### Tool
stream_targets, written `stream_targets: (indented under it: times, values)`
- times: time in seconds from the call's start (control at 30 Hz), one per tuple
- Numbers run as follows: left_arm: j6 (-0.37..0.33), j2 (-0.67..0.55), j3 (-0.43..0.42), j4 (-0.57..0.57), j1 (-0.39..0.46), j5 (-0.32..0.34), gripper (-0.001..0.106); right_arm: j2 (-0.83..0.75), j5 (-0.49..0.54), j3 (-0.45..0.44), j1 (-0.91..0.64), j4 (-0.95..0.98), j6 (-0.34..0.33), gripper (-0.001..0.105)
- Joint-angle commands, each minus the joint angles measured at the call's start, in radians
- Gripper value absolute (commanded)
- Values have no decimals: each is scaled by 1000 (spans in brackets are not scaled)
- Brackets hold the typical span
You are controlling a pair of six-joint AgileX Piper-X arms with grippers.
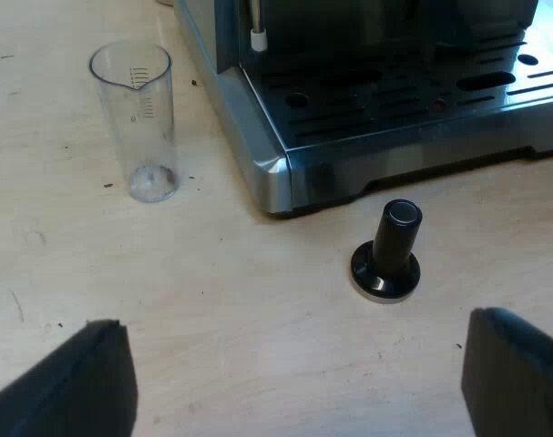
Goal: Remove mug from coffee machine
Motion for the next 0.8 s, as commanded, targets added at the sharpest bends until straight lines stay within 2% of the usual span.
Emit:
stream_targets:
  times: [0.03,0.17,0.5,0.8]
  values:
    - [4,-38,0,-3,1,-7,87,-47,-6,-6,-2,-8,-8,9]
    - [4,-38,0,-3,1,-7,87,-47,-6,-6,-30,-8,-8,9]
    - [4,-40,0,-3,1,-7,87,-47,-6,-6,-253,-8,-8,9]
    - [4,-40,0,-3,1,-7,87,-47,-6,-6,-299,-8,-8,9]
